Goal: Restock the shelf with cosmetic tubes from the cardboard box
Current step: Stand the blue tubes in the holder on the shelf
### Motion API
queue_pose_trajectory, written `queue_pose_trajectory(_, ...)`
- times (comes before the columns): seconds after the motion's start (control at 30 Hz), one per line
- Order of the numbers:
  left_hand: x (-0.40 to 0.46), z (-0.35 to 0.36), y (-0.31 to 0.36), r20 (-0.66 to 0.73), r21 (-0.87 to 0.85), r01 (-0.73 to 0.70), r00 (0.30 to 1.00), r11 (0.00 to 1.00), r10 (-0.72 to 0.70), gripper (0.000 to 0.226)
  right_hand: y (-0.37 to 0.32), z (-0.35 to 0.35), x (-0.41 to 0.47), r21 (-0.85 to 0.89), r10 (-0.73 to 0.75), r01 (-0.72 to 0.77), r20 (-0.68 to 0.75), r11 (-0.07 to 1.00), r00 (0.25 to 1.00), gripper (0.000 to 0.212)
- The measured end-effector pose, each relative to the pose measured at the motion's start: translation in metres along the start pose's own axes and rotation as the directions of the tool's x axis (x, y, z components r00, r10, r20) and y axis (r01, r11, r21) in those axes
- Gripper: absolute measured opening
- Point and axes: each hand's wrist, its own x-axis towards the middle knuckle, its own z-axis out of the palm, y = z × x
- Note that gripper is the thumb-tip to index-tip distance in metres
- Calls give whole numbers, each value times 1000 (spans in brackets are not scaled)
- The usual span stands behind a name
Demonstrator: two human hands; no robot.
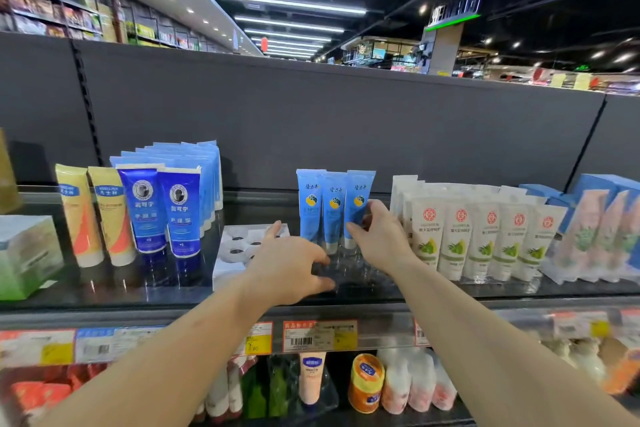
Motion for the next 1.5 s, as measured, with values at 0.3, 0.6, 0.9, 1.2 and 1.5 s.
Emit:
queue_pose_trajectory(0.3,-5,-2,6,-33,-3,11,999,1000,-11,43,1,3,1,-80,37,-32,62,996,997,34)
queue_pose_trajectory(0.6,18,-20,-21,-330,-282,193,901,940,-284,24,3,3,1,-76,66,-61,64,995,996,36)
queue_pose_trajectory(0.9,24,-6,-27,-179,-264,309,915,914,-361,19,5,2,-2,-58,73,-69,55,996,996,38)
queue_pose_trajectory(1.2,49,-8,-46,-133,-326,459,843,827,-520,27,2,1,-4,-28,78,-76,63,997,995,42)
queue_pose_trajectory(1.5,75,-10,-36,-35,-275,615,762,739,-647,43,-1,2,-6,-34,79,-78,54,996,995,43)
